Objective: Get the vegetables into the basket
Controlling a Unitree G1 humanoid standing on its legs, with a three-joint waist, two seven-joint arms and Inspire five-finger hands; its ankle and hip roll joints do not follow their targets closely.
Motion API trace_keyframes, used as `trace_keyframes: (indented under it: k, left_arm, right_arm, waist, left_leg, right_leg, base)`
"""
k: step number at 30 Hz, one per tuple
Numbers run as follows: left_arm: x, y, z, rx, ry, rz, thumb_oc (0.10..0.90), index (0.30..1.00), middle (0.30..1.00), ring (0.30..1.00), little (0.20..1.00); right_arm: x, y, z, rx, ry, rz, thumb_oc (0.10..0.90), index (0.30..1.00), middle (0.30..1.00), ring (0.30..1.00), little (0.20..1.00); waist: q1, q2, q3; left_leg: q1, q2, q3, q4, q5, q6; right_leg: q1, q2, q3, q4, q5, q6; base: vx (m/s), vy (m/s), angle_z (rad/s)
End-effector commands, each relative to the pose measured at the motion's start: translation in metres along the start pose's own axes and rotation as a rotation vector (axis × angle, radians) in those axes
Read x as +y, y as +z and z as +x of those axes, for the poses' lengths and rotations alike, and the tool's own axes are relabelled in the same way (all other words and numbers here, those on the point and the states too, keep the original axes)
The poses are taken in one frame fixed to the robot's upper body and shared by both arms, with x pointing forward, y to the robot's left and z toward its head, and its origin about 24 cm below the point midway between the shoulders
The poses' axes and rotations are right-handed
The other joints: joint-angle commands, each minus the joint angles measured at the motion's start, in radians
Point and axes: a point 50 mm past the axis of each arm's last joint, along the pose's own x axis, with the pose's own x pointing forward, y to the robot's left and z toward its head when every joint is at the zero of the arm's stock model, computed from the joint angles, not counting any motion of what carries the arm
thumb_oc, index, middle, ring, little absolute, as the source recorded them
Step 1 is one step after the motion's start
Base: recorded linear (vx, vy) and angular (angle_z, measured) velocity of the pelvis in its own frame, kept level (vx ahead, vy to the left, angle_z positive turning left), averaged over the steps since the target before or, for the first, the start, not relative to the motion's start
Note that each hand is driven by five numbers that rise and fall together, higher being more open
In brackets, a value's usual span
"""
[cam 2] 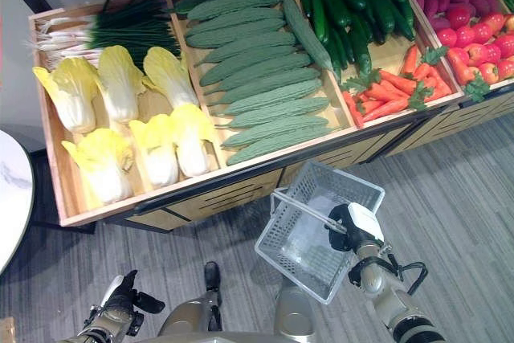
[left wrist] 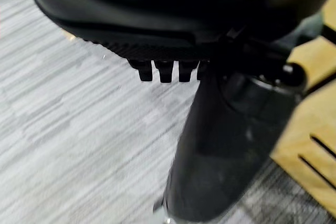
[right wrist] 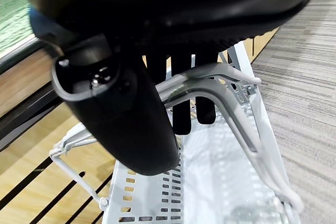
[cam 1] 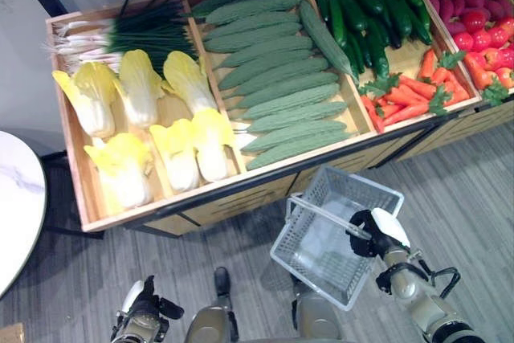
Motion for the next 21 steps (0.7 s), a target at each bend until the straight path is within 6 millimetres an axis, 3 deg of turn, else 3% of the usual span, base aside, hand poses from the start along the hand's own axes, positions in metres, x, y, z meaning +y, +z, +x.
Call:
trace_keyframes:
  k: [1, 7, 13, 16, 17, 18, 19, 20, 21]
  left_arm:
    - [0.015, 0.0, 0.003, 0.023, 0.068, -0.029, 0.9, 1.0, 1.0, 1.0, 1.0]
    - [0.005, -0.002, 0.001, 0.033, 0.058, -0.054, 0.9, 1.0, 1.0, 1.0, 1.0]
    - [-0.003, -0.026, -0.005, 0.136, 0.084, -0.153, 0.9, 1.0, 1.0, 1.0, 1.0]
    - [-0.003, -0.051, -0.012, 0.293, 0.176, -0.405, 0.9, 1.0, 1.0, 1.0, 1.0]
    - [0.002, -0.057, -0.013, 0.359, 0.265, -0.598, 0.9, 1.0, 1.0, 1.0, 1.0]
    - [0.016, -0.062, -0.013, 0.413, 0.403, -0.726, 0.9, 1.0, 1.0, 1.0, 1.0]
    - [0.017, -0.062, -0.013, 0.413, 0.404, -0.727, 0.9, 1.0, 1.0, 1.0, 1.0]
    - [0.042, -0.07, -0.015, 0.484, 0.611, -0.881, 0.9, 1.0, 1.0, 1.0, 1.0]
    - [0.052, -0.074, -0.016, 0.507, 0.673, -0.913, 0.9, 1.0, 1.0, 1.0, 1.0]
  right_arm:
    - [-0.059, 0.019, 0.015, -0.125, -0.243, 0.029, 0.4, 0.3, 0.3, 0.3, 0.3]
    - [-0.05, -0.008, 0.009, -0.005, -0.22, 0.019, 0.4, 0.3, 0.3, 0.3, 0.3]
    - [-0.024, -0.046, -0.007, 0.169, -0.159, 0.014, 0.4, 0.3, 0.3, 0.3, 0.3]
    - [0.003, -0.067, -0.019, 0.311, -0.116, 0.063, 0.4, 0.3, 0.3, 0.3, 0.3]
    - [0.026, -0.079, -0.029, 0.419, -0.052, 0.08, 0.4, 0.3, 0.3, 0.3, 0.3]
    - [0.036, -0.083, -0.034, 0.46, -0.027, 0.085, 0.4, 0.3, 0.3, 0.3, 0.3]
    - [0.036, -0.083, -0.034, 0.459, -0.027, 0.085, 0.4, 0.3, 0.3, 0.3, 0.3]
    - [0.051, -0.089, -0.045, 0.528, -0.005, 0.111, 0.4, 0.3, 0.3, 0.3, 0.3]
    - [0.057, -0.093, -0.05, 0.562, 0.014, 0.118, 0.4, 0.3, 0.3, 0.3, 0.3]
  waist:
    - [0.002, 0.007, -0.017]
    - [-0.005, 0.025, -0.028]
    - [-0.003, 0.032, -0.053]
    - [0.0, 0.035, -0.074]
    - [0.002, 0.035, -0.088]
    - [0.004, 0.035, -0.098]
    - [0.003, 0.034, -0.096]
    - [0.001, 0.032, -0.111]
    - [0.0, 0.031, -0.114]
  left_leg:
    - [0.017, 0.014, -0.011, 0.001, -0.017, -0.06]
    - [0.015, 0.026, -0.03, 0.001, -0.007, -0.069]
    - [0.027, 0.021, -0.032, 0.001, -0.014, -0.071]
    - [0.05, 0.015, -0.027, 0.001, -0.025, -0.071]
    - [0.068, 0.011, -0.025, 0.001, -0.035, -0.071]
    - [0.078, 0.009, -0.025, 0.001, -0.041, -0.072]
    - [0.079, 0.009, -0.025, 0.001, -0.041, -0.072]
    - [0.094, 0.006, -0.019, 0.001, -0.052, -0.075]
    - [0.099, 0.005, -0.018, 0.001, -0.056, -0.077]
  right_leg:
    - [-0.015, -0.055, 0.001, 0.112, -0.056, 0.048]
    - [0.015, -0.043, -0.022, 0.094, -0.068, 0.035]
    - [0.049, -0.05, -0.02, 0.047, -0.055, 0.035]
    - [0.073, -0.057, -0.016, 0.031, -0.051, 0.038]
    - [0.089, -0.061, -0.015, 0.023, -0.048, 0.039]
    - [0.098, -0.063, -0.014, 0.018, -0.048, 0.04]
    - [0.1, -0.063, -0.014, 0.018, -0.048, 0.04]
    - [0.114, -0.066, -0.013, 0.008, -0.047, 0.043]
    - [0.118, -0.067, -0.013, 0.005, -0.046, 0.044]
  base:
    - [0.0, -0.11, -0.03]
    - [0.01, -0.092, 0.13]
    - [0.0, -0.008, 0.02]
    - [0.04, 0.026, 0.0]
    - [0.09, 0.039, 0.02]
    - [0.07, 0.03, -0.03]
    - [0.07, 0.029, -0.01]
    - [0.05, 0.023, -0.03]
    - [0.07, 0.032, 0.03]
